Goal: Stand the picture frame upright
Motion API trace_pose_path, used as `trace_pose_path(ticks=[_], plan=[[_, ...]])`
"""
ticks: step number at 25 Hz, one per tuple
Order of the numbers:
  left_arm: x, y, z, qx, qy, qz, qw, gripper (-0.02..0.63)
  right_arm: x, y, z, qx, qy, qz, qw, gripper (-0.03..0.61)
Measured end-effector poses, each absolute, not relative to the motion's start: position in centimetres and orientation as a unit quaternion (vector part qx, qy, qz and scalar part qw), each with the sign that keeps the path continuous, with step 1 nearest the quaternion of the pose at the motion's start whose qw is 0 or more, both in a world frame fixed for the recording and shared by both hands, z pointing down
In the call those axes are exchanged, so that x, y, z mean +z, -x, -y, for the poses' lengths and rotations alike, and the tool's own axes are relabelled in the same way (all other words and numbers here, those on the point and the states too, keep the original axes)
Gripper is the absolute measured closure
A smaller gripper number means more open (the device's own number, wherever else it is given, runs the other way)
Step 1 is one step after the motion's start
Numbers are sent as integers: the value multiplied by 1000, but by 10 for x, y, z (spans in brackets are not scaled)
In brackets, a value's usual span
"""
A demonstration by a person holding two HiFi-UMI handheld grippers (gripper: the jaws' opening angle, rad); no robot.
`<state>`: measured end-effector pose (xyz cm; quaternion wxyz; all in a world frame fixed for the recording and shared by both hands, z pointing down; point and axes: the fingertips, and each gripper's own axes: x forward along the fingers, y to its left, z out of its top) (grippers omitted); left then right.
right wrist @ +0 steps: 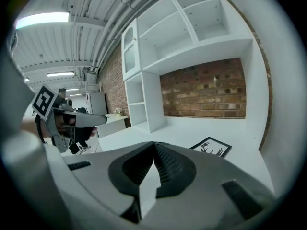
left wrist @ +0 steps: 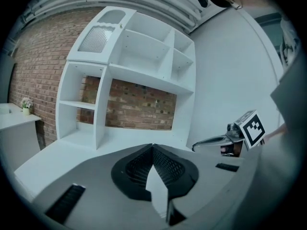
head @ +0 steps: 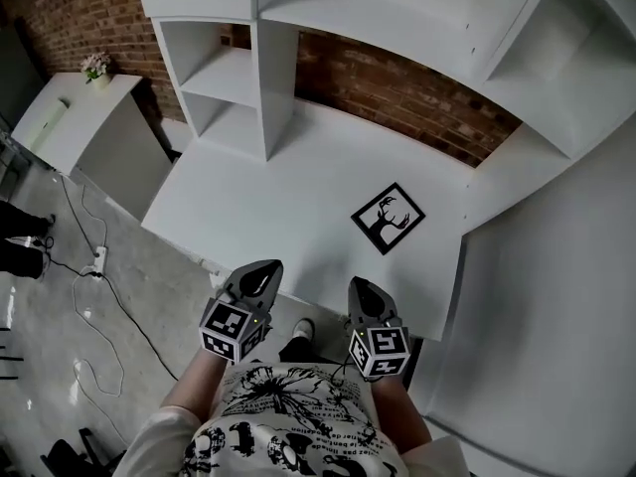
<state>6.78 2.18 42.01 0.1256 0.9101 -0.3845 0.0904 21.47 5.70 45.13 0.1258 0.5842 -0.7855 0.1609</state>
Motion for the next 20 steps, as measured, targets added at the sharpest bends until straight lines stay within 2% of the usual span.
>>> trace_pose_path(ticks=[9, 20], plan=[[442, -108, 50, 100, -909, 376, 149, 603, 465, -256, 7, 192, -589, 774, 127, 571], [471, -142, 95, 116, -929, 318, 152, 603, 510, -274, 46, 208, -597, 755, 176, 571]])
